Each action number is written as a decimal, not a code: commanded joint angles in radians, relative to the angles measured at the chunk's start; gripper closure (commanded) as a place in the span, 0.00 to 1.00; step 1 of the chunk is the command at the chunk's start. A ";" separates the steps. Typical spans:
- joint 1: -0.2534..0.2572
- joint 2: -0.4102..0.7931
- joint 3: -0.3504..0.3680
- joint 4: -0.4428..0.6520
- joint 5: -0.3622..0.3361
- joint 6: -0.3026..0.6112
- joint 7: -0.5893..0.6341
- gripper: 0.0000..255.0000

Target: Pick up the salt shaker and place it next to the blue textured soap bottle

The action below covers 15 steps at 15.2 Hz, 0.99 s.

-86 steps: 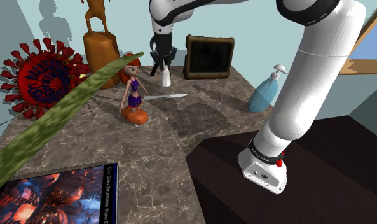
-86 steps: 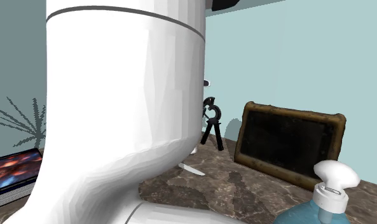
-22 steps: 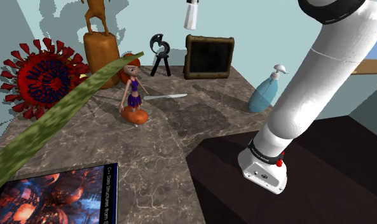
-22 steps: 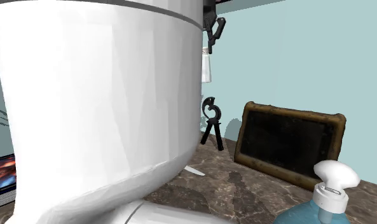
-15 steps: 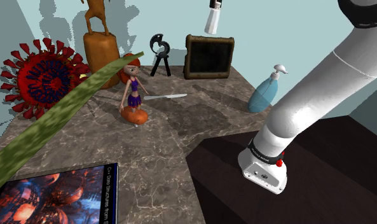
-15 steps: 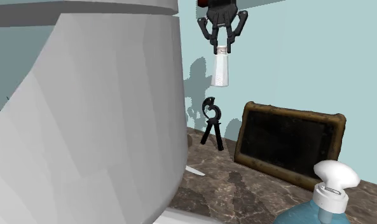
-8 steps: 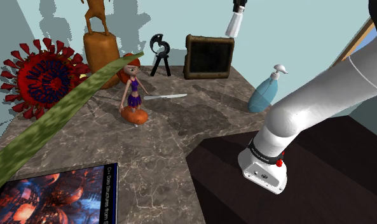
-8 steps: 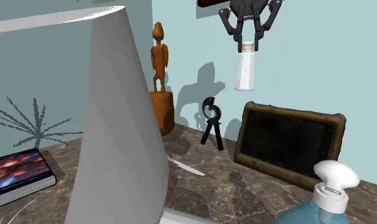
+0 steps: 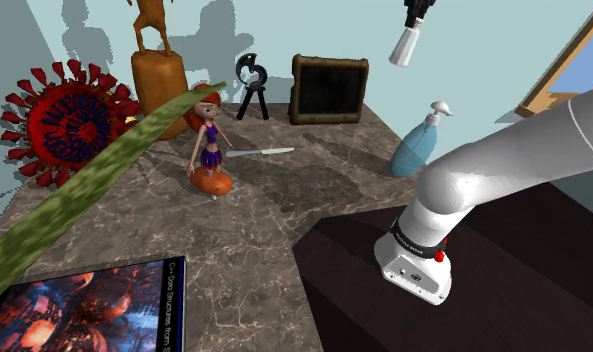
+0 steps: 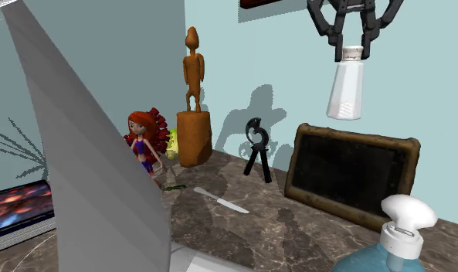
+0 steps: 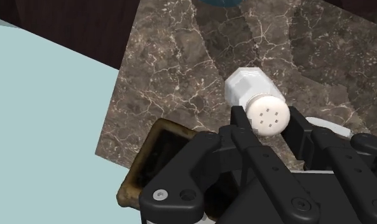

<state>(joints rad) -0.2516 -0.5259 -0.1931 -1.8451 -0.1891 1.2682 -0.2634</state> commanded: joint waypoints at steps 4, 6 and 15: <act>-0.026 -0.067 -0.064 -0.045 -0.053 -0.005 -0.090 1.00; -0.027 -0.081 -0.065 -0.085 -0.055 0.019 -0.085 1.00; -0.034 -0.136 -0.074 -0.249 -0.066 0.129 -0.065 1.00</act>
<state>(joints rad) -0.2843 -0.6525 -0.2663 -2.0719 -0.2532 1.3833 -0.3312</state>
